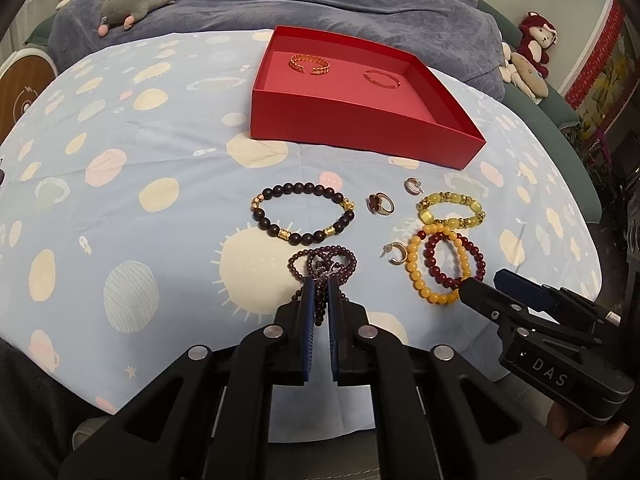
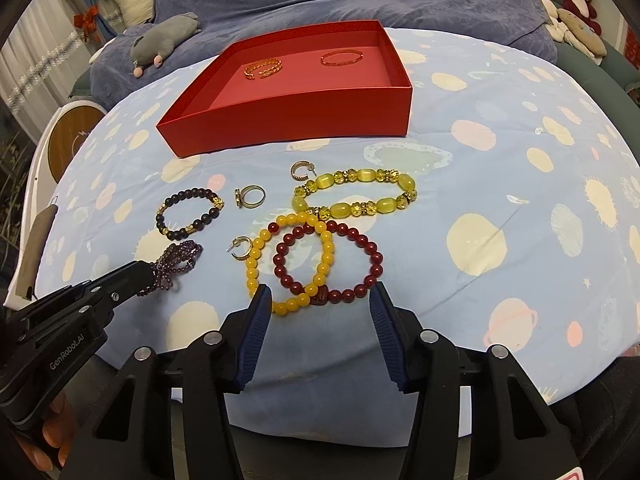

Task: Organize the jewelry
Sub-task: 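Grasp the dark-red beaded bow bracelet with the left tool while the right tool grasps the amber bead bracelet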

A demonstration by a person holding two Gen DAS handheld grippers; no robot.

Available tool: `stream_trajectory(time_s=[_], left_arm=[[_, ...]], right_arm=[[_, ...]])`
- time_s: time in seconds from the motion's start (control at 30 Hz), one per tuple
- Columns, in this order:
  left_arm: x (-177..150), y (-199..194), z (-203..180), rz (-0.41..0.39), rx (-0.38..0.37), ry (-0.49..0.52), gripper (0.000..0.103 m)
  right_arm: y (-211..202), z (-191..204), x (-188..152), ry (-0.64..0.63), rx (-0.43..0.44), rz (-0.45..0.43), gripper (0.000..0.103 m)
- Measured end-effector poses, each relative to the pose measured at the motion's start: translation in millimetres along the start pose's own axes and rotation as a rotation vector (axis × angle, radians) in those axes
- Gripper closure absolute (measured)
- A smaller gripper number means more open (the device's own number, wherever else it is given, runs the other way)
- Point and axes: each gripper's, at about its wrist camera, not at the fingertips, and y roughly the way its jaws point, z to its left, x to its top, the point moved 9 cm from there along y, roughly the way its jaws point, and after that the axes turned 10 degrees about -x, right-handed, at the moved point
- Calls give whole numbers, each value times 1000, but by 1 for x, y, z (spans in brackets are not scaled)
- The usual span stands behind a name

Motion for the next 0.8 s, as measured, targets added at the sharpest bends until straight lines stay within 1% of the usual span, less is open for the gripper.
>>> stream_trajectory(time_s=[0.17, 0.27, 0.3, 0.37, 0.43, 0.6, 0.7, 0.8], left_arm=[[-3, 2, 4, 8, 1, -13, 97], [-3, 3, 6, 12, 1, -17, 97], [-3, 3, 6, 14, 0, -17, 97], [-3, 3, 6, 13, 2, -16, 97], [-3, 3, 5, 13, 1, -16, 97], [-2, 2, 6, 9, 1, -15, 97], [-2, 2, 6, 10, 2, -15, 97], [-1, 1, 5, 10, 3, -15, 97]], right_arm=[[8, 1, 2, 1, -2, 13, 62], [11, 2, 6, -2, -5, 4, 63], [11, 2, 7, -3, -5, 3, 65], [12, 3, 9, -10, -5, 2, 71], [16, 4, 8, -14, 10, 24, 90], [17, 2, 7, -1, 0, 32, 90], [18, 3, 7, -2, -6, 33, 87], [20, 3, 7, -11, -2, 35, 87]])
